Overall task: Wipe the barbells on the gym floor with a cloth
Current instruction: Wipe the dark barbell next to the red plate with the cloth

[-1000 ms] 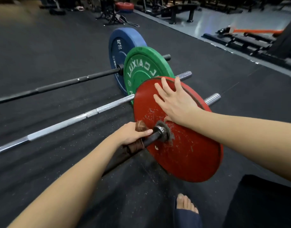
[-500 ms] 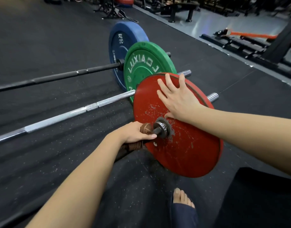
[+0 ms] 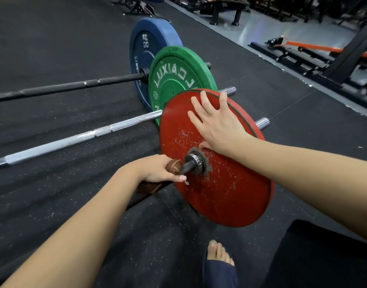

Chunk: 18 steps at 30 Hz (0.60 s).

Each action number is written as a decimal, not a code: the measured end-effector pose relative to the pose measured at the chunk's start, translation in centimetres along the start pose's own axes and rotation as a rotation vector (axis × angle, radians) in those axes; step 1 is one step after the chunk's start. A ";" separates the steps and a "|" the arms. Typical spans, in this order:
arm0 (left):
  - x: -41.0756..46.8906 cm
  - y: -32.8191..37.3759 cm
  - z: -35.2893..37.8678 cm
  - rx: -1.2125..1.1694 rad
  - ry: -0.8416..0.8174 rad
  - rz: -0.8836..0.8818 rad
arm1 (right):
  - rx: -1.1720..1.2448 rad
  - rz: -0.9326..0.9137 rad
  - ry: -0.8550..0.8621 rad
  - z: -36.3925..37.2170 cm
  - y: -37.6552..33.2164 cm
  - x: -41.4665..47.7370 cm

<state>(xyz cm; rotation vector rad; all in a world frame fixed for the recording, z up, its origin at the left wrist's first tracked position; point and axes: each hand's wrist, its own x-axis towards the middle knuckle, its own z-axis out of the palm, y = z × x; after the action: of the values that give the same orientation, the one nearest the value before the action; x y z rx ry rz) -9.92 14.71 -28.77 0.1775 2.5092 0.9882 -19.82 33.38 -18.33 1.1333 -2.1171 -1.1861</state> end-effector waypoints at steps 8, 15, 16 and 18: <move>1.0 0.6 0.6 -0.066 0.043 0.001 | 0.005 0.005 -0.006 -0.2 0.0 0.1; -2.8 -0.9 0.3 -0.122 0.061 -0.051 | 0.045 0.001 -0.048 -1.5 0.2 0.0; -3.5 -1.6 0.1 -0.146 0.052 -0.072 | 0.056 -0.002 -0.050 -1.6 0.2 -0.1; -4.7 -2.8 -0.2 -0.162 0.022 -0.101 | 0.066 -0.004 -0.055 -1.6 0.3 -0.1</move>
<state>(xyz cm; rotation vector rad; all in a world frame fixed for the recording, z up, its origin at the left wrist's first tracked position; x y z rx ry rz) -5.70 11.30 -28.92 -0.0095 2.4175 1.1500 -18.75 32.76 -17.24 1.1464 -2.2116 -1.1698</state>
